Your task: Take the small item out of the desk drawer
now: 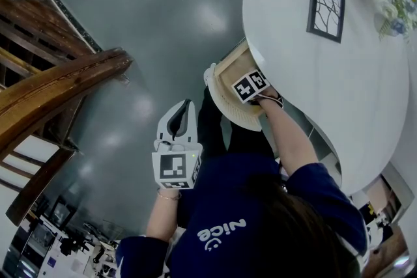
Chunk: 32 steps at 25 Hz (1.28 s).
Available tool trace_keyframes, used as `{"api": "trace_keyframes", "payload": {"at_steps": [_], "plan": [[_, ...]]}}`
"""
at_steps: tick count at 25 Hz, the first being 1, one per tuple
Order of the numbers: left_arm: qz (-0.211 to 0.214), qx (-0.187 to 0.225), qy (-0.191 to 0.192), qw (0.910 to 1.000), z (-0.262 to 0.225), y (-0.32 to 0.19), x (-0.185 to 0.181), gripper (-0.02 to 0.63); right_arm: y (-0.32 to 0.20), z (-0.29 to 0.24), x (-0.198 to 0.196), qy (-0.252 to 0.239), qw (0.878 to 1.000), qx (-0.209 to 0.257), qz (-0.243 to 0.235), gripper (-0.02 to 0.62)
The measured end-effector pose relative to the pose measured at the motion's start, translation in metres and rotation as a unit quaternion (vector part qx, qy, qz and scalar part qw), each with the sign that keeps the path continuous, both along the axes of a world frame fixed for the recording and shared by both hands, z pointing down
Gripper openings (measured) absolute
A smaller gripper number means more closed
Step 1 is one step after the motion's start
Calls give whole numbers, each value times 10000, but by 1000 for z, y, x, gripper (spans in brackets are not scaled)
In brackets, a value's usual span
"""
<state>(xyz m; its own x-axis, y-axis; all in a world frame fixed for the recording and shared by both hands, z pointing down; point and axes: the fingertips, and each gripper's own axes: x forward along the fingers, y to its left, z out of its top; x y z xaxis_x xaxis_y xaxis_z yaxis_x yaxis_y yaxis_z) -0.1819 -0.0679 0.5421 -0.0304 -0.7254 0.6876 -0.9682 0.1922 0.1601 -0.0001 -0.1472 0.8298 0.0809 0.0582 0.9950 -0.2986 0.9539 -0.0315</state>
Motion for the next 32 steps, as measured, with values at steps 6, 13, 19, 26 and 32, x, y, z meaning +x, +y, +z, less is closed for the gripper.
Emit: {"api": "trace_keyframes", "payload": {"at_steps": [6,13,19,26,32], "plan": [[26,98,52,9999,-1,2,4,3,3,0,-2,-21,10000,23,-86,227],[46,134,40,9999,-2,6,7,5,11,-1,-4,-21,9998,88,-172,144],[66,143,32,9999,-2,8,9,5,10,-7,-7,-162,9995,208,-201,140],[216,244,44,9995,-6,0,17,5,11,-28,-25,-568,9975,387,-151,137],[358,364,16,9987,-11,-11,23,5,22,-44,-31,-741,9962,403,-236,137]]}}
